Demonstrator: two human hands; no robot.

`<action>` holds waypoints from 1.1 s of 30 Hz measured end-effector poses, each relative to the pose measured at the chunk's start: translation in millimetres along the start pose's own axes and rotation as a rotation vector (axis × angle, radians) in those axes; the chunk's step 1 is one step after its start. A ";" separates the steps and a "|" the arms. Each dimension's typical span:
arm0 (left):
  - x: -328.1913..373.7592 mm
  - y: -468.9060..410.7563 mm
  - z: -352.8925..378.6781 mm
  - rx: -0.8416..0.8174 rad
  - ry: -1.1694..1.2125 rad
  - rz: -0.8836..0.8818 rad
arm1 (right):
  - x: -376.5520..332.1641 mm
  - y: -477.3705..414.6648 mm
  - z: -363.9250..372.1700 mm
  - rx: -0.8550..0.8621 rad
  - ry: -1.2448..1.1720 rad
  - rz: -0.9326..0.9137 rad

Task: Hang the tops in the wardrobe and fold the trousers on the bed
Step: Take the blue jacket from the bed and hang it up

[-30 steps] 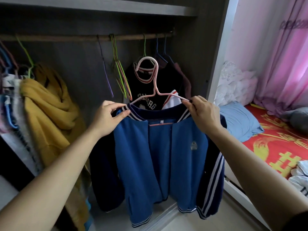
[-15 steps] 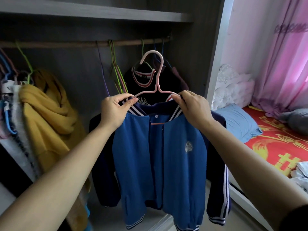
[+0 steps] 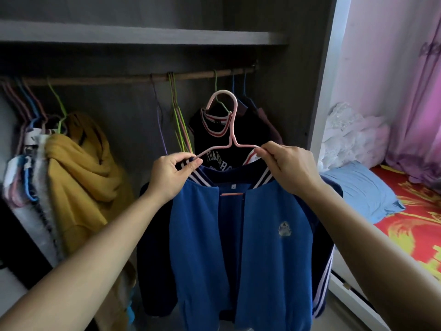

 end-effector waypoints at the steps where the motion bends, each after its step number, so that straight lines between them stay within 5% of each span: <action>1: 1.2 -0.9 3.5 -0.001 0.006 0.000 | 5.0 1.3 -0.5 -0.002 -0.002 0.002; 23: 46.3 -117.2 117.8 -0.125 -0.083 0.045 | 93.7 -23.5 -10.4 0.002 0.161 0.214; 29: 54.9 -189.8 83.7 -0.159 -0.594 0.238 | 66.2 -88.8 17.9 -0.007 0.280 0.285; 33: 56.6 -239.2 55.9 0.064 -1.015 0.434 | 54.8 -144.9 60.8 -0.076 0.312 0.384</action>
Point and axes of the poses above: each hand's wrist, its own y-axis away from the middle knuckle, its own z-axis out of the palm, x = y × z, the point moved 5 cm from there along -y, towards the middle knuckle, and after that the axes turned 15 degrees about -z, right-handed, at the moved point
